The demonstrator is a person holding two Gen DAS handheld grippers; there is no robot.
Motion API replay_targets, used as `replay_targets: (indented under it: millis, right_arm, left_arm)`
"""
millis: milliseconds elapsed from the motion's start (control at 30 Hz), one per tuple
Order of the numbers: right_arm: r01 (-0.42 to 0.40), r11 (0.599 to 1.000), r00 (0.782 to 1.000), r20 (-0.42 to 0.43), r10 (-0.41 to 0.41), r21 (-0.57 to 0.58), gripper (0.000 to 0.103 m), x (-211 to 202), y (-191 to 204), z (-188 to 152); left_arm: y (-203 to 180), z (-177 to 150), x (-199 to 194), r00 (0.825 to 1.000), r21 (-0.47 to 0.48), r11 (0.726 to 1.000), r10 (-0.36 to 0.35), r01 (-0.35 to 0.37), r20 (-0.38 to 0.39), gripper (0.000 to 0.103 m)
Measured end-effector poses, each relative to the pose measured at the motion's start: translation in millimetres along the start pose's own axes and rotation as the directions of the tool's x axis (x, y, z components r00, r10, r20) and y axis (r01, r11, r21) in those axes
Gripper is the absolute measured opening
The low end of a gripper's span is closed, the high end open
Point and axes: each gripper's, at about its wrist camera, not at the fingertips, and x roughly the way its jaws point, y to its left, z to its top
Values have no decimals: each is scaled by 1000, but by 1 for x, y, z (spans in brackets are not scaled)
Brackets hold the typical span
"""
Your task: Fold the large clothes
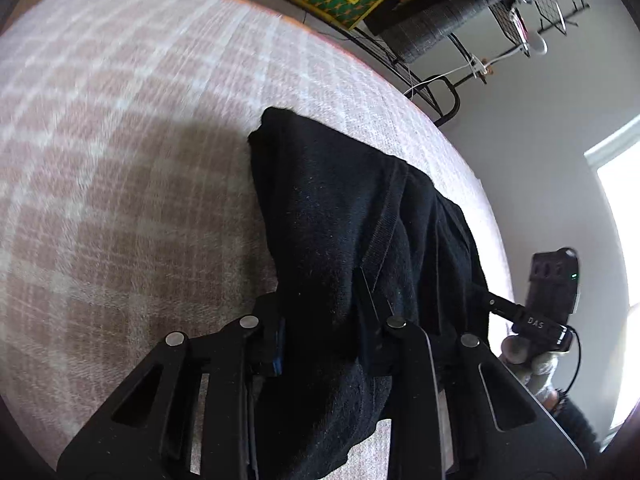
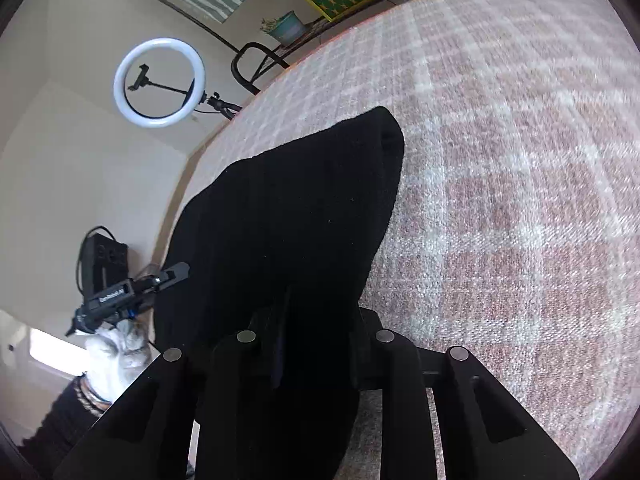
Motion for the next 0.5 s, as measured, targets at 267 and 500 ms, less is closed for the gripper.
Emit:
replay_targets:
  millis: [267, 500]
  right_arm:
    - [194, 959, 981, 52, -187, -208, 17, -13, 50, -2]
    - [256, 917, 966, 94, -239, -307, 16, -33, 79, -5]
  left_arm:
    - [-49, 0, -11, 999, 98, 995, 1, -6, 52, 23]
    - [-78, -4, -19, 998, 143, 989, -44, 37, 45, 22]
